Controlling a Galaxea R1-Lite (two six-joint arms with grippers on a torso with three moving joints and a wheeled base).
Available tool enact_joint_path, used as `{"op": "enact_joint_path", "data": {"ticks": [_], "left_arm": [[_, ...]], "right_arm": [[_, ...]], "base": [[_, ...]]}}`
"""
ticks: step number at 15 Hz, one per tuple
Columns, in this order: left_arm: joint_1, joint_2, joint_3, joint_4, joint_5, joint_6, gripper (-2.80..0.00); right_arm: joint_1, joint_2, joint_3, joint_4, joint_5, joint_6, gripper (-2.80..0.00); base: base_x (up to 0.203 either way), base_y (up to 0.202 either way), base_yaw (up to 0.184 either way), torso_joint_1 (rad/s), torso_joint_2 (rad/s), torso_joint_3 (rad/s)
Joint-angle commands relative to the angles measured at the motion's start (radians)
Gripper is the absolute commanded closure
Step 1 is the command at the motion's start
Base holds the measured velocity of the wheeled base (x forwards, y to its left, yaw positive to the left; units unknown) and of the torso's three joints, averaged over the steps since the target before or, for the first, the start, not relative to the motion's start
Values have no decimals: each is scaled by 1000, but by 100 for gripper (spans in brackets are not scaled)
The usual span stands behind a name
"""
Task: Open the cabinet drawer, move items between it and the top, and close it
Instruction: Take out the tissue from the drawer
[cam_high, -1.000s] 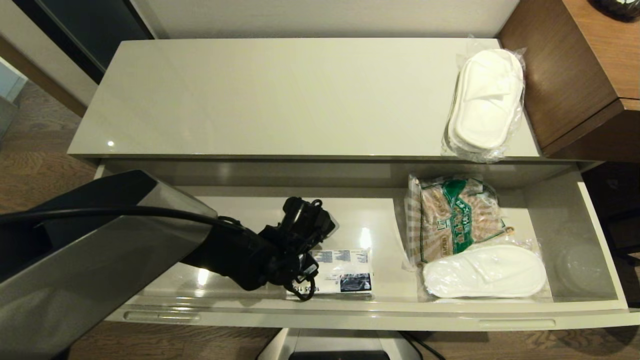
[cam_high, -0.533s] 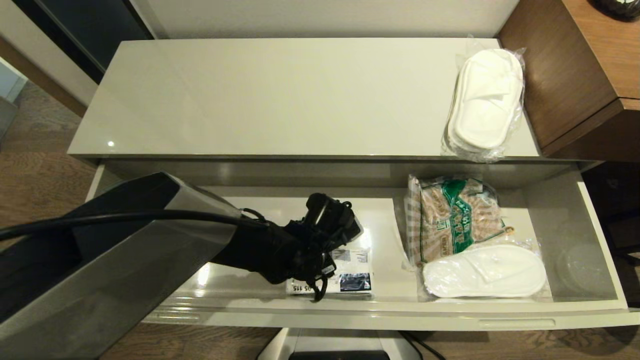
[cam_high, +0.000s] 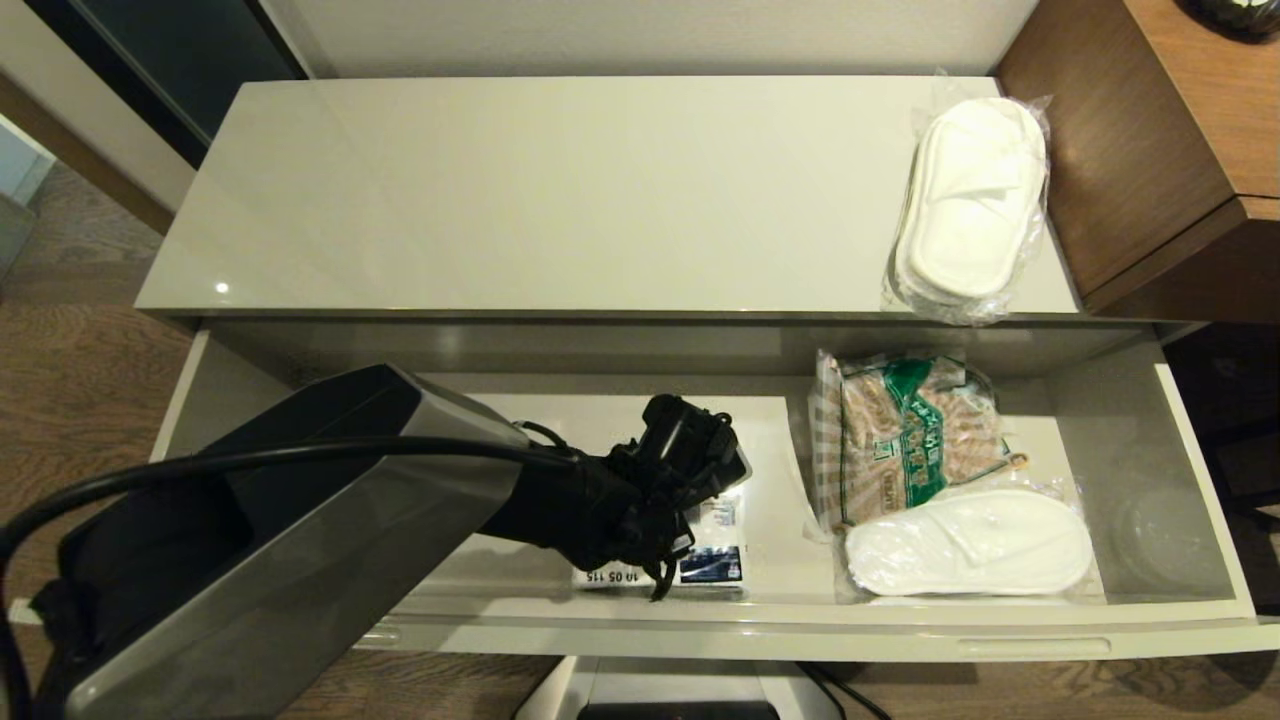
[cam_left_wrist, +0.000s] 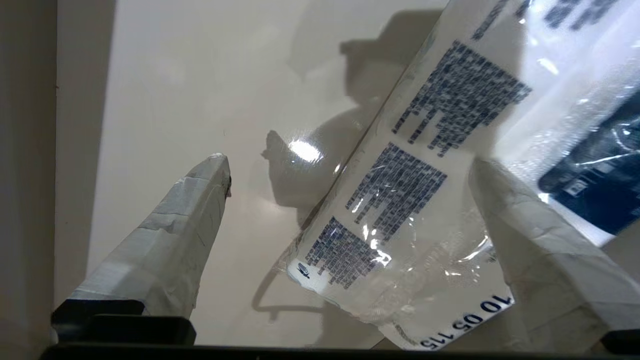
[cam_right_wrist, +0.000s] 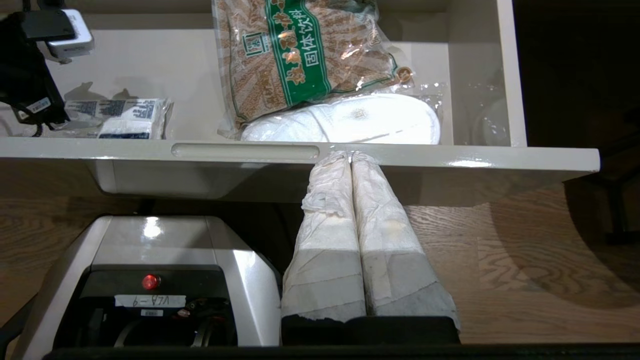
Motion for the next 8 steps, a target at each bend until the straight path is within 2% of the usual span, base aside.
{"op": "enact_joint_path", "data": {"ticks": [1,8], "left_arm": [[-11,24,-10,-2,29,3,-280],[-17,44,-13,-1,52,3,-280]], "right_arm": [[0,-16,0,0,0,0,0],[0,-16,0,0,0,0,0]], "base": [[0,0,0,0,0,0],[0,0,0,0,0,0]]}}
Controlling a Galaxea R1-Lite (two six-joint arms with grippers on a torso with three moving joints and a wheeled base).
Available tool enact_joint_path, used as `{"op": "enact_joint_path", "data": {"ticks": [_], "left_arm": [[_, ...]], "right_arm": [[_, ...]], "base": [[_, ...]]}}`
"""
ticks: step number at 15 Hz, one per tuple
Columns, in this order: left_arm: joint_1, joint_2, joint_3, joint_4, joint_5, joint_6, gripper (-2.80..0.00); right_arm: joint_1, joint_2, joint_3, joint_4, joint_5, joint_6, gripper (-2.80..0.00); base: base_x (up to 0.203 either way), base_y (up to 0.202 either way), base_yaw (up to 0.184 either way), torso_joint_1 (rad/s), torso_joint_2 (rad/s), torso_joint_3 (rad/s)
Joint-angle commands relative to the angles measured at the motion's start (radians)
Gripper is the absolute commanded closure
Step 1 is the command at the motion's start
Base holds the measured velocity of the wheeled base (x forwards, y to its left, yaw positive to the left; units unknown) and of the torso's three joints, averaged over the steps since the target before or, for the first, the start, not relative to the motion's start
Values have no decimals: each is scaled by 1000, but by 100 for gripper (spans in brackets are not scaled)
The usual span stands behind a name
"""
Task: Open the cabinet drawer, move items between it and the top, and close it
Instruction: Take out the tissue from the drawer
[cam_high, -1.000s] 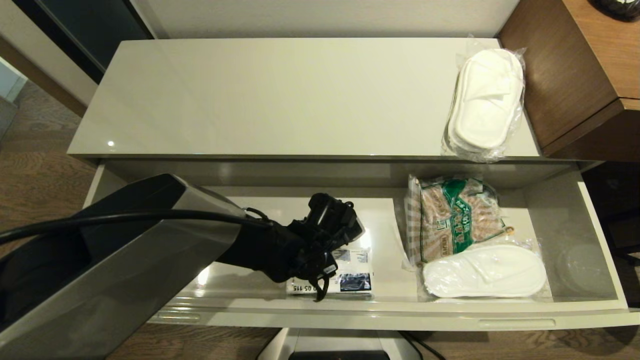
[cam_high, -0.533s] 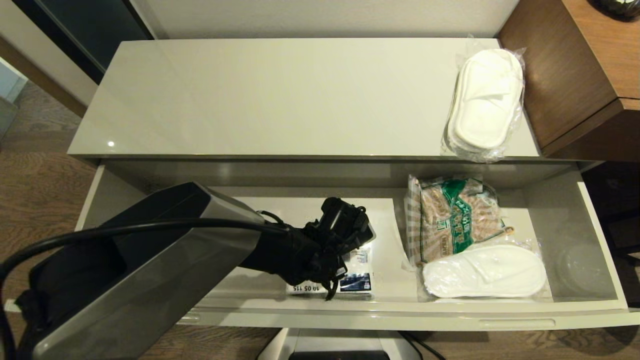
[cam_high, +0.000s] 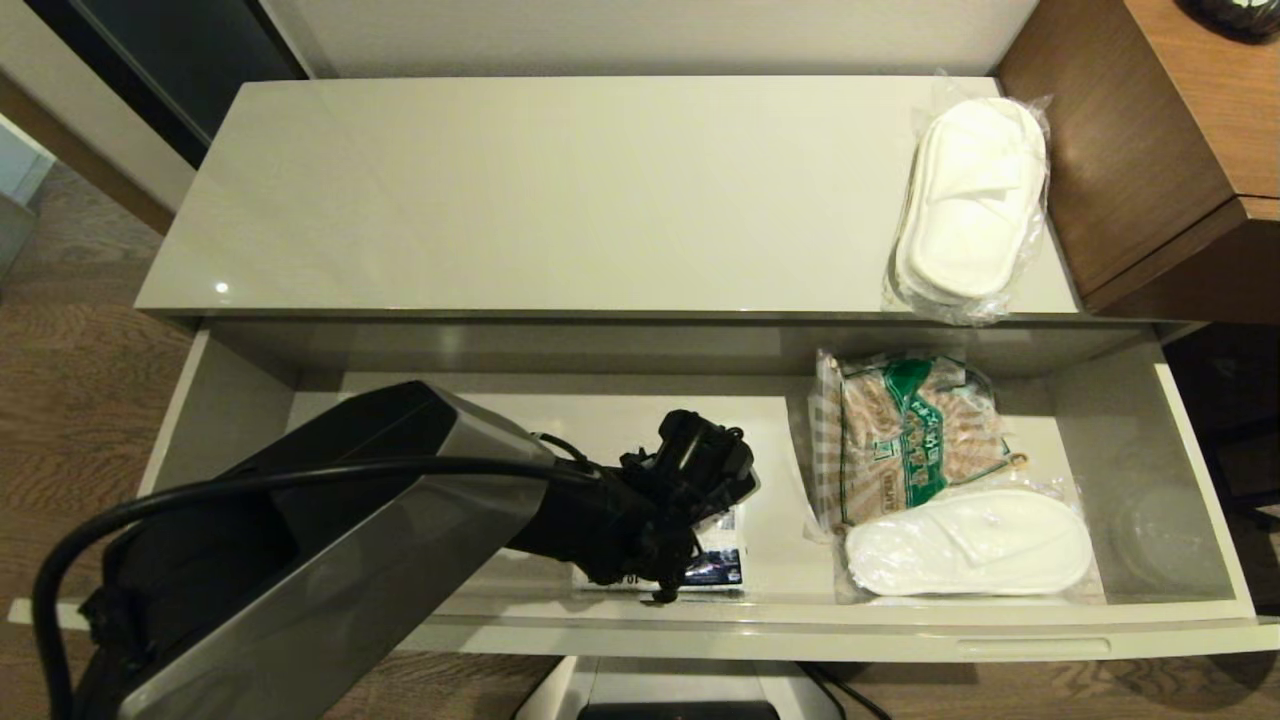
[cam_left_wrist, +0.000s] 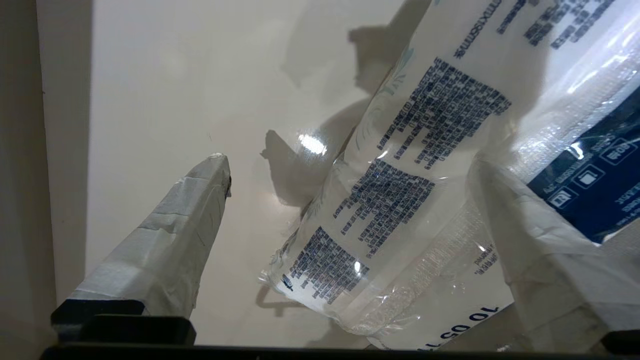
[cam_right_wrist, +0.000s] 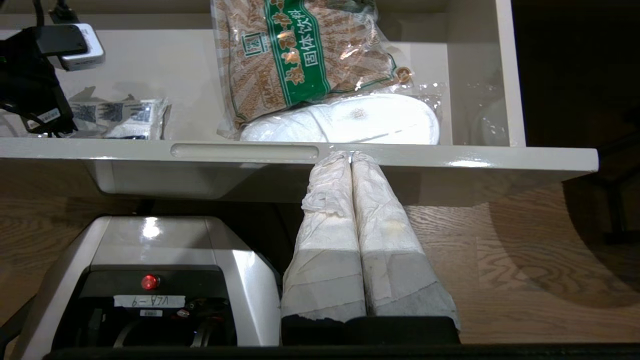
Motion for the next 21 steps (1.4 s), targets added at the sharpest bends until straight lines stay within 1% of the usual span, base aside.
{"op": "enact_joint_path", "data": {"ticks": [1,2,3,9,15,17,18,20,21], "left_arm": [[-4,12,4,1,6,9,-280],[-27,31,0,2,9,24,-280],[-33,43,-10,3,12,33,-280],[-34,81,-75,3,17,30,-280],[-36,79,-73,-1,6,27,-280],[-54,99,-99,-15,23,11,-280],[-52,101,-102,-18,27,10,-280],[-10,127,-188,-42,114,0,-280],[7,136,-207,-54,147,-4,-280]], "right_arm": [[0,-16,0,0,0,0,0],[0,-16,0,0,0,0,0],[0,-16,0,0,0,0,0],[0,-16,0,0,0,0,0],[0,-16,0,0,0,0,0],[0,-16,0,0,0,0,0],[0,-16,0,0,0,0,0],[0,-16,0,0,0,0,0],[0,-16,0,0,0,0,0]], "base": [[0,0,0,0,0,0],[0,0,0,0,0,0],[0,0,0,0,0,0],[0,0,0,0,0,0],[0,0,0,0,0,0],[0,0,0,0,0,0],[0,0,0,0,0,0],[0,0,0,0,0,0],[0,0,0,0,0,0]]}}
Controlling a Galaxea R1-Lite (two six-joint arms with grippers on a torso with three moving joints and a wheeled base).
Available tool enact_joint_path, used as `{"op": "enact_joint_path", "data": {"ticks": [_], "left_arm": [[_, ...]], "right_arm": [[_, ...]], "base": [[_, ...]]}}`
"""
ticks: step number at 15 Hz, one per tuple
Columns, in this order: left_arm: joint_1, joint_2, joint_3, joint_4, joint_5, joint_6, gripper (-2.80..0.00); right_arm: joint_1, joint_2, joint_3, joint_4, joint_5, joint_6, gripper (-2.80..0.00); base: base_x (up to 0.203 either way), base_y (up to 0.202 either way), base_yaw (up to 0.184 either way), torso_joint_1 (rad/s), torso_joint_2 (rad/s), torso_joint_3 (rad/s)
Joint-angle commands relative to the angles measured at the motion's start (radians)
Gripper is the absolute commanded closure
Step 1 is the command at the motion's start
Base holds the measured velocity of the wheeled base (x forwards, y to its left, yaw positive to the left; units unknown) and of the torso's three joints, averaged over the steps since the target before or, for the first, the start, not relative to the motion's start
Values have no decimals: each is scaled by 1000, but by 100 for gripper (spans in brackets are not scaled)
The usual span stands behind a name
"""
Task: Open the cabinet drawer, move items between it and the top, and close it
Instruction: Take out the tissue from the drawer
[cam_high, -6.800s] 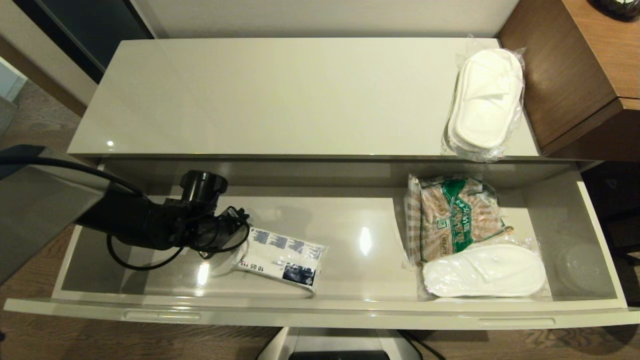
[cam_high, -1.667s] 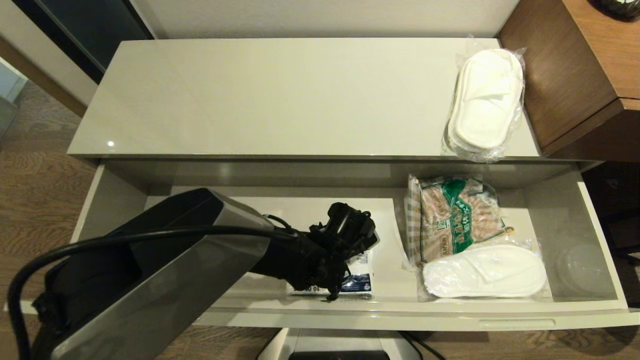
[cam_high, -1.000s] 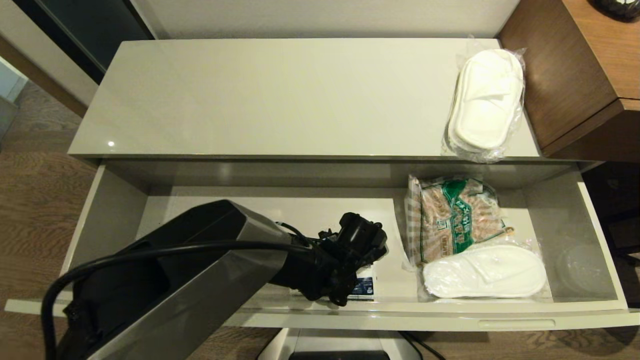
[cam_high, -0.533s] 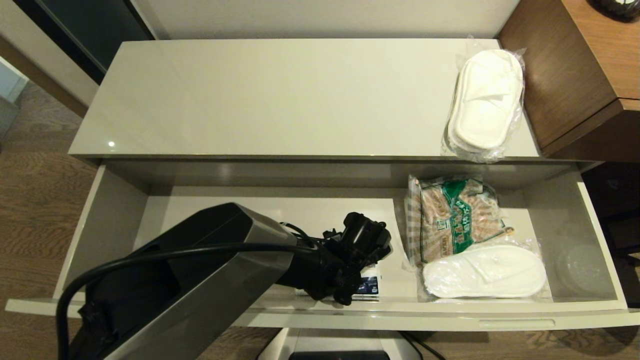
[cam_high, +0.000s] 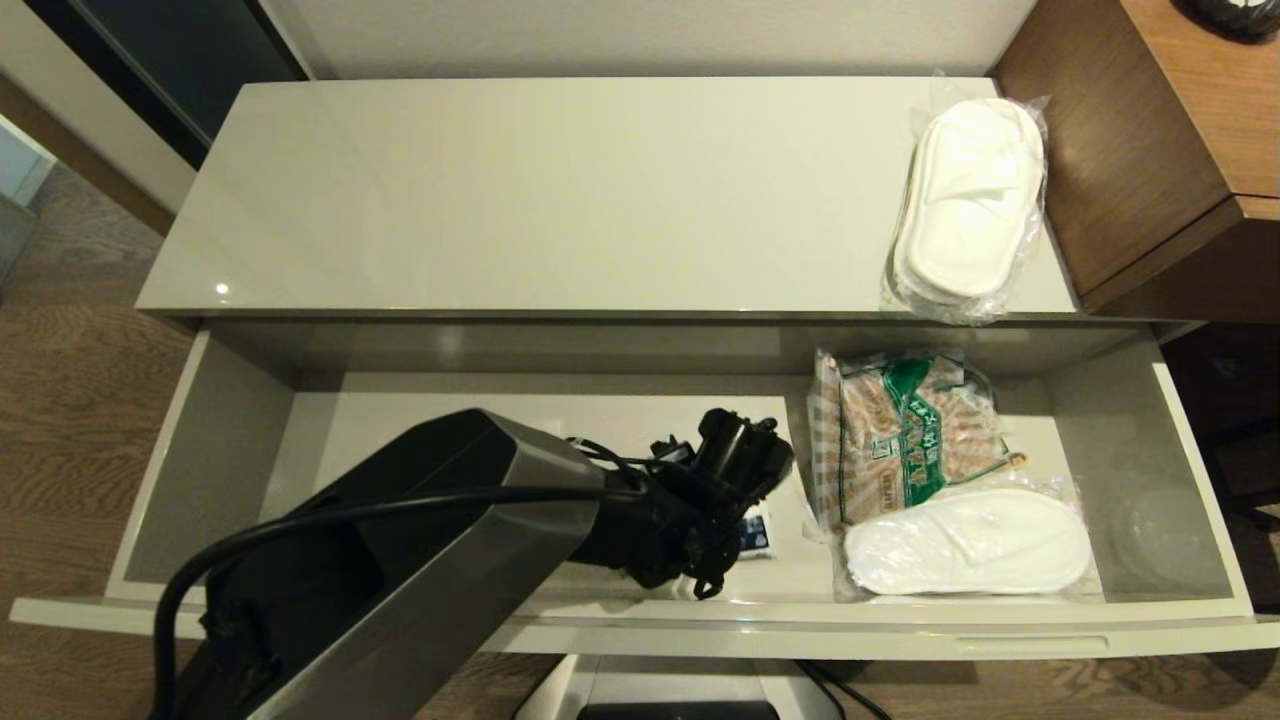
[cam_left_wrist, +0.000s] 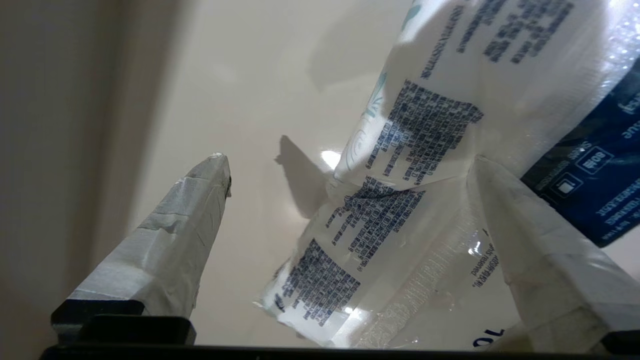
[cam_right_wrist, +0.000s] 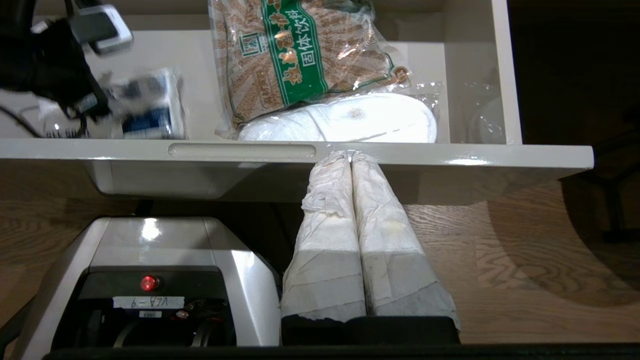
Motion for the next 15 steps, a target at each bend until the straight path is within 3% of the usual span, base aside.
{"op": "enact_joint_path", "data": {"ticks": [1,3,5,8,12,15], "left_arm": [[36,20,-27,-5,44,3,-280],[42,19,-27,-7,53,2,-280],[102,12,-17,-40,98,2,-280],[132,-3,1,-56,135,2,-280],[127,-29,68,-102,131,0,-280],[62,-58,76,-145,115,0,-280]], "right_arm": [[0,-16,0,0,1,0,0],[0,-16,0,0,1,0,0],[0,-16,0,0,1,0,0],[0,-16,0,0,1,0,0],[0,-16,0,0,1,0,0],[0,-16,0,0,1,0,0]], "base": [[0,0,0,0,0,0],[0,0,0,0,0,0],[0,0,0,0,0,0],[0,0,0,0,0,0],[0,0,0,0,0,0],[0,0,0,0,0,0]]}}
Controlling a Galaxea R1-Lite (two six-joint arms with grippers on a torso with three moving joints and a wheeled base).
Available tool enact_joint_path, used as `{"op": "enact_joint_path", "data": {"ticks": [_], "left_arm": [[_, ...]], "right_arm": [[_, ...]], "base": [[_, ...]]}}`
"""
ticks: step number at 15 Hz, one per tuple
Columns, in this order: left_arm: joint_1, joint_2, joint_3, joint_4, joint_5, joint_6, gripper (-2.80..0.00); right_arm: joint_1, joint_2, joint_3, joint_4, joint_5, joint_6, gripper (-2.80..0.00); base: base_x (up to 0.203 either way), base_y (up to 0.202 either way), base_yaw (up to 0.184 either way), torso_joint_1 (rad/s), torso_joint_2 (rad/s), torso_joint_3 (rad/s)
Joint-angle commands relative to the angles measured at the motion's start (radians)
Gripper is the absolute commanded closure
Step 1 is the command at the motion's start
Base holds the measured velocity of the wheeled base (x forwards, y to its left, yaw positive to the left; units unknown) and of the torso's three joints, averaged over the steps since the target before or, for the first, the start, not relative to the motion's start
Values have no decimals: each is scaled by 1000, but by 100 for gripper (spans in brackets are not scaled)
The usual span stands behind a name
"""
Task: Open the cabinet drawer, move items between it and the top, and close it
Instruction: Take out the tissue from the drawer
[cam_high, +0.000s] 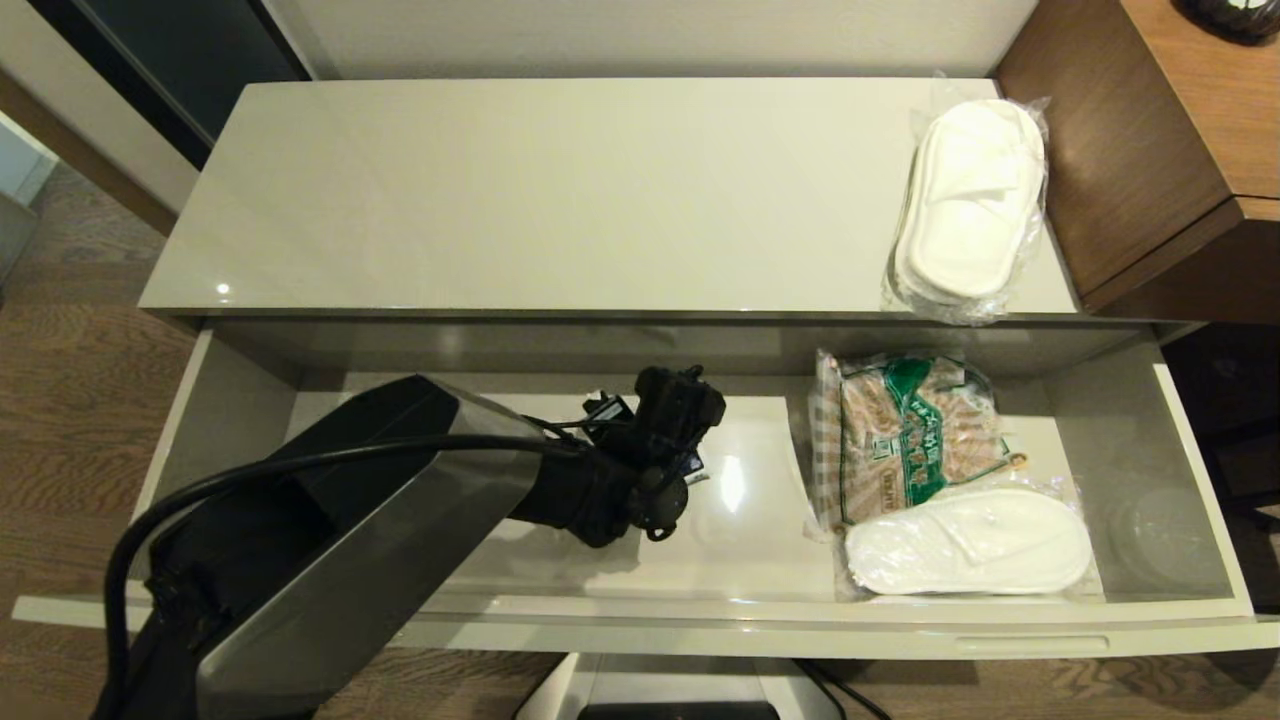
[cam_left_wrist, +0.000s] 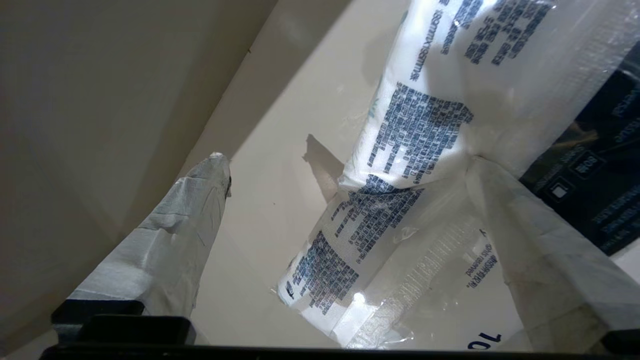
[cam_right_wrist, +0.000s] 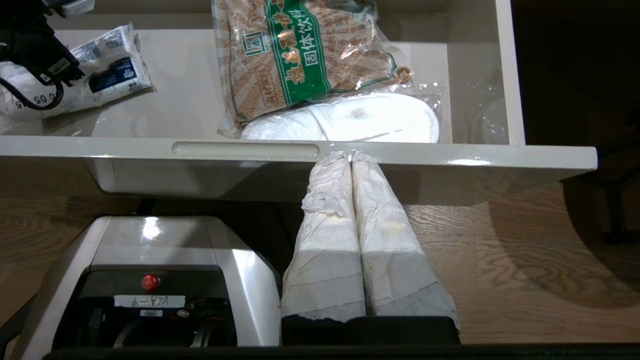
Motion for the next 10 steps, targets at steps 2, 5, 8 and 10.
{"op": "enact_joint_path", "data": {"ticks": [2,5,8,10], "left_arm": [[-24,-18,4,-8,-4,2,-280],[-98,-70,41,-31,-13,-18,-280],[-129,-97,105,-33,-33,-55,-280],[-150,-107,120,-34,-72,-73,-280]], "right_arm": [[1,-16,0,0,0,0,0],[1,-16,0,0,0,0,0],[1,-16,0,0,0,0,0],[1,-16,0,0,0,0,0]], "base": [[0,0,0,0,0,0],[0,0,0,0,0,0],[0,0,0,0,0,0],[0,0,0,0,0,0]]}}
